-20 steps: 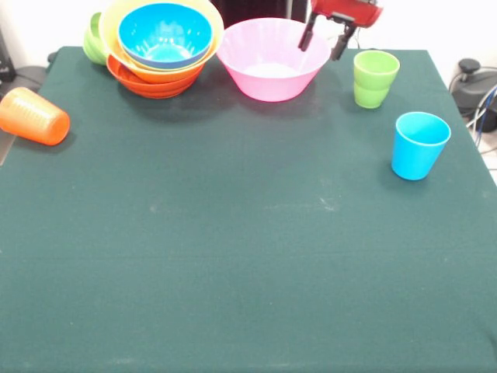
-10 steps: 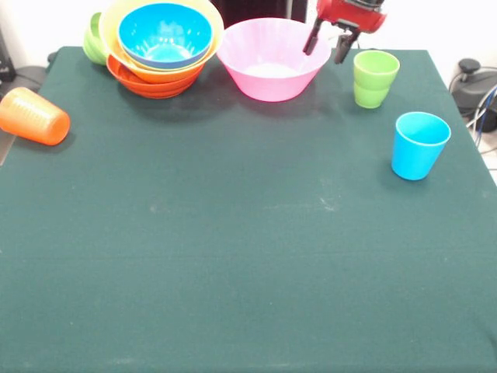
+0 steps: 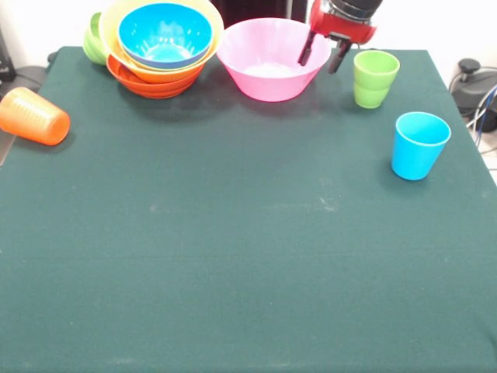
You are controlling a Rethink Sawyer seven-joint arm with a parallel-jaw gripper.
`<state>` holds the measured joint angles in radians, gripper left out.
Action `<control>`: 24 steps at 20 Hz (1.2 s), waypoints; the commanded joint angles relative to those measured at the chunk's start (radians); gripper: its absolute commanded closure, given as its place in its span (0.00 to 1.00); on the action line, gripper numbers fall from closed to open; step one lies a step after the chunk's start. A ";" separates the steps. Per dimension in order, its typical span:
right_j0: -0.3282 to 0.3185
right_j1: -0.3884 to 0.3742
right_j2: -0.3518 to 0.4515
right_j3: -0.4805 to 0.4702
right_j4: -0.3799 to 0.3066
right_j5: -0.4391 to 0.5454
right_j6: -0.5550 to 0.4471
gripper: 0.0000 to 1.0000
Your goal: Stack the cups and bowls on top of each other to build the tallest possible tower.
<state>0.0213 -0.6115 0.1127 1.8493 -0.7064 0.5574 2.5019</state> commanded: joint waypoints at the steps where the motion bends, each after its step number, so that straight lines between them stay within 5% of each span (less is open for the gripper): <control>1: -0.010 0.061 0.000 -0.049 -0.053 -0.117 0.025 0.00; 9: -0.007 0.067 -0.024 -0.059 -0.049 -0.131 0.000 0.00; 10: -0.007 0.068 -0.028 -0.060 -0.035 -0.124 -0.004 1.00; 24: -0.026 0.054 -0.012 -0.046 0.000 -0.133 -0.002 1.00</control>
<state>0.0192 -0.5813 0.0530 1.8497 -0.7054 0.4820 2.5021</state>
